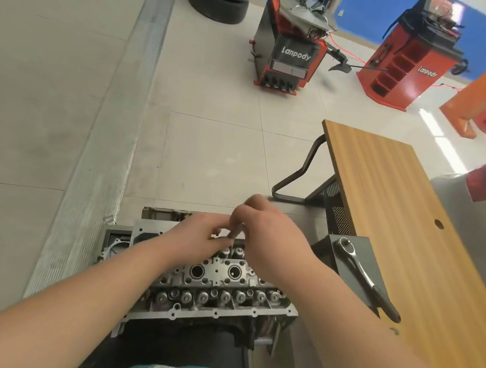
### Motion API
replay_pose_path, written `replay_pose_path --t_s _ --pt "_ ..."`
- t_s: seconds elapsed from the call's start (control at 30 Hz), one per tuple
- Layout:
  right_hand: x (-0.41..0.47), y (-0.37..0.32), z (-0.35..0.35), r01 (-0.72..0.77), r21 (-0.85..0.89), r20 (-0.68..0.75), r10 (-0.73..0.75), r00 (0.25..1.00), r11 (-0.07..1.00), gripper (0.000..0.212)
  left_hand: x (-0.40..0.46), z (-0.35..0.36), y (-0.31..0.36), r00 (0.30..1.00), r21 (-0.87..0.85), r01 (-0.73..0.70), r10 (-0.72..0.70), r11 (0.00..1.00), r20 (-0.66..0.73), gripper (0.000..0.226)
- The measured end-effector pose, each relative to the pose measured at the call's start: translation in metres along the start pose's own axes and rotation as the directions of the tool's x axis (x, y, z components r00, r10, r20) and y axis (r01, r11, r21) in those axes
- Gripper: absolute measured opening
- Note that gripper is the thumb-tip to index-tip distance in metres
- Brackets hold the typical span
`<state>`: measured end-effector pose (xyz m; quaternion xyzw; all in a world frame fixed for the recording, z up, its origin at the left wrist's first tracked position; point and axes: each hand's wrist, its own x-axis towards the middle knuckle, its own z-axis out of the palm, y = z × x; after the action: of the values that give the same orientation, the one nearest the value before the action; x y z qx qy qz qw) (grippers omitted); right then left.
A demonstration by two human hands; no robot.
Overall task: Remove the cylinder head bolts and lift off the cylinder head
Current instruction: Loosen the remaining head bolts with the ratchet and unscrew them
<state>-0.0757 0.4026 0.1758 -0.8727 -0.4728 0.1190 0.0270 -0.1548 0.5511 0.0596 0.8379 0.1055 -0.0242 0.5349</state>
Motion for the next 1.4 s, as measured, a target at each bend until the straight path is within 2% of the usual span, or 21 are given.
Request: replay_pose_path --t_s 0.03,0.1,0.17,0.23,0.33,0.47,0.57,0.63,0.67,0.77,0.83,0.93,0.97,1.03,1.1,1.17,1.23,1.3,1.33,1.4 --pt "-0.002 0.000 -0.001 0.034 0.031 0.009 -0.034 0.999 0.999 0.030 0.001 -0.002 0.001 1.000 0.019 0.003 -0.003 1.000 0.007 0.037" --pt "-0.005 -0.004 -0.002 0.029 0.091 -0.031 -0.026 0.999 0.995 0.028 0.003 -0.006 0.005 1.000 0.041 -0.009 0.010 0.999 -0.006 0.028" --pt "-0.002 -0.006 -0.002 -0.099 0.124 -0.067 0.108 0.992 0.987 0.032 0.005 -0.009 0.007 0.999 0.021 -0.018 0.019 1.000 -0.030 0.019" --pt "0.004 -0.006 -0.003 -0.212 0.017 -0.064 0.213 0.975 0.977 0.034 0.009 -0.009 0.008 0.999 0.015 -0.021 0.021 1.000 -0.050 0.022" --pt "0.003 -0.006 -0.004 -0.149 -0.064 -0.056 0.145 0.988 0.987 0.012 0.014 -0.009 0.012 0.999 0.041 -0.052 0.051 0.998 0.014 0.025" --pt "-0.004 -0.004 -0.003 -0.019 0.011 -0.024 0.020 1.000 1.000 0.030 0.013 -0.013 0.018 0.994 0.088 -0.055 0.046 0.995 0.099 0.034" --pt "-0.003 -0.007 -0.001 -0.073 0.092 -0.064 0.080 0.995 0.993 0.027 0.011 -0.016 0.021 0.998 0.127 -0.044 0.038 0.991 0.052 0.022" --pt "0.001 -0.007 0.000 -0.183 0.017 -0.065 0.184 0.981 0.983 0.031 0.012 -0.013 0.019 1.000 0.067 -0.029 0.029 0.997 0.001 0.016" --pt "0.002 -0.007 0.000 -0.208 -0.032 -0.056 0.206 0.977 0.978 0.031 0.012 -0.012 0.018 0.999 0.037 -0.032 0.032 0.999 -0.021 0.021" --pt "0.001 -0.006 0.000 -0.135 -0.048 -0.009 0.135 0.991 0.990 0.012 0.009 -0.012 0.015 0.998 -0.039 -0.061 0.060 0.997 -0.012 0.033" --pt "-0.001 -0.002 -0.002 -0.054 -0.014 0.027 0.055 0.998 0.998 0.026 0.007 -0.016 0.014 0.997 -0.078 -0.057 0.061 0.995 0.050 0.034" --pt "-0.004 -0.005 -0.004 -0.016 0.126 -0.012 0.018 1.000 0.992 0.033 0.005 -0.019 0.016 0.997 -0.032 -0.051 0.053 0.998 0.063 0.019" --pt "-0.002 -0.005 -0.002 -0.029 0.143 -0.036 0.034 0.999 0.989 0.040 0.005 -0.020 0.018 0.997 -0.036 -0.045 0.047 0.998 0.054 0.015" --pt "0.002 -0.006 -0.001 -0.150 0.069 -0.048 0.153 0.987 0.986 0.044 0.006 -0.018 0.019 0.999 -0.055 -0.042 0.042 0.998 0.010 0.017" --pt "0.004 -0.005 0.000 -0.203 -0.037 -0.050 0.201 0.978 0.978 0.030 0.009 -0.016 0.017 0.999 -0.063 -0.048 0.047 0.997 -0.018 0.025" --pt "0.003 -0.003 -0.002 -0.140 -0.062 -0.021 0.139 0.990 0.988 0.009 0.009 -0.016 0.012 0.997 -0.076 -0.056 0.060 0.995 0.039 0.025" --pt "-0.001 0.001 -0.004 -0.038 0.009 0.017 0.037 0.999 0.999 0.026 0.007 -0.015 0.008 0.993 -0.073 -0.051 0.058 0.996 0.102 0.025" --pt "-0.003 -0.001 -0.007 -0.001 0.139 0.007 0.000 1.000 0.990 0.027 0.008 -0.014 0.008 0.996 -0.027 -0.038 0.041 0.999 0.084 0.013" --pt "-0.004 -0.003 -0.009 -0.005 0.154 0.000 0.005 1.000 0.988 0.028 0.009 -0.014 0.010 0.997 -0.004 -0.035 0.035 0.999 0.065 0.007" --pt "-0.001 -0.004 -0.006 -0.076 0.093 -0.014 0.077 0.997 0.993 0.032 0.011 -0.013 0.012 0.999 -0.014 -0.016 0.016 1.000 0.041 0.016"
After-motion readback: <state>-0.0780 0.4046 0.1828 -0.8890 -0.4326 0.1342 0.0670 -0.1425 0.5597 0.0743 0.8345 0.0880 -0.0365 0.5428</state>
